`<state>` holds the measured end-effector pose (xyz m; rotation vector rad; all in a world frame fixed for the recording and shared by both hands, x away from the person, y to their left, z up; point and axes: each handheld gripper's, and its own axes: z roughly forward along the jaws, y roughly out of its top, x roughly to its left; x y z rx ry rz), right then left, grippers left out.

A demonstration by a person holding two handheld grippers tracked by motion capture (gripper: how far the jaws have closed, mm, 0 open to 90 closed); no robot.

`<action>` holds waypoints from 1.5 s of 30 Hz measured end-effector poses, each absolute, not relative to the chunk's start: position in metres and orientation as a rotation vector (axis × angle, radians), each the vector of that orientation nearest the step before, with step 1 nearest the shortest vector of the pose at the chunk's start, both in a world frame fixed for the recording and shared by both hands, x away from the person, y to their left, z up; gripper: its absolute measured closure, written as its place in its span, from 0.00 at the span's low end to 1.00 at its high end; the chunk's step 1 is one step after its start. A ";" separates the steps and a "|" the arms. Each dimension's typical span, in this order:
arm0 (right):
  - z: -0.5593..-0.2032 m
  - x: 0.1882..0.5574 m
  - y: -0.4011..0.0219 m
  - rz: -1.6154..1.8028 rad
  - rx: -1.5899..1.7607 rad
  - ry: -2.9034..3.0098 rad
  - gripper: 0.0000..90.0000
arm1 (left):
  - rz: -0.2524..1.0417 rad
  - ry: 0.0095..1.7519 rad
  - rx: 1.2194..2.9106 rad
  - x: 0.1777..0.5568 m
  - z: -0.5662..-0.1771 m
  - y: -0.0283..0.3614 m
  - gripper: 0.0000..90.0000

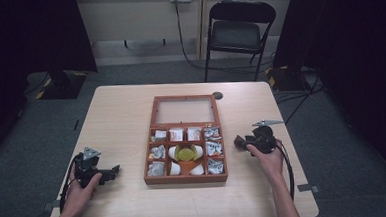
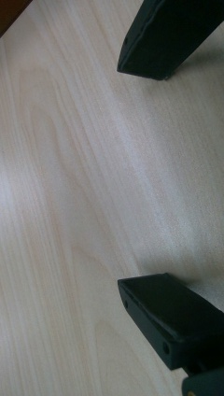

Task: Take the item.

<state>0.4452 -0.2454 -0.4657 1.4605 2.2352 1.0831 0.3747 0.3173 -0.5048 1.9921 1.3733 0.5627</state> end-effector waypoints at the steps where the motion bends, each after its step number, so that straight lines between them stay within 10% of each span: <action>1: -0.466 0.445 -0.245 1.081 1.463 2.236 0.57 | 0.563 1.373 1.992 0.375 -0.505 0.317 0.00; 45: -0.439 0.374 -0.274 1.143 1.431 2.107 0.32 | 0.559 1.374 1.994 0.374 -0.505 0.317 0.00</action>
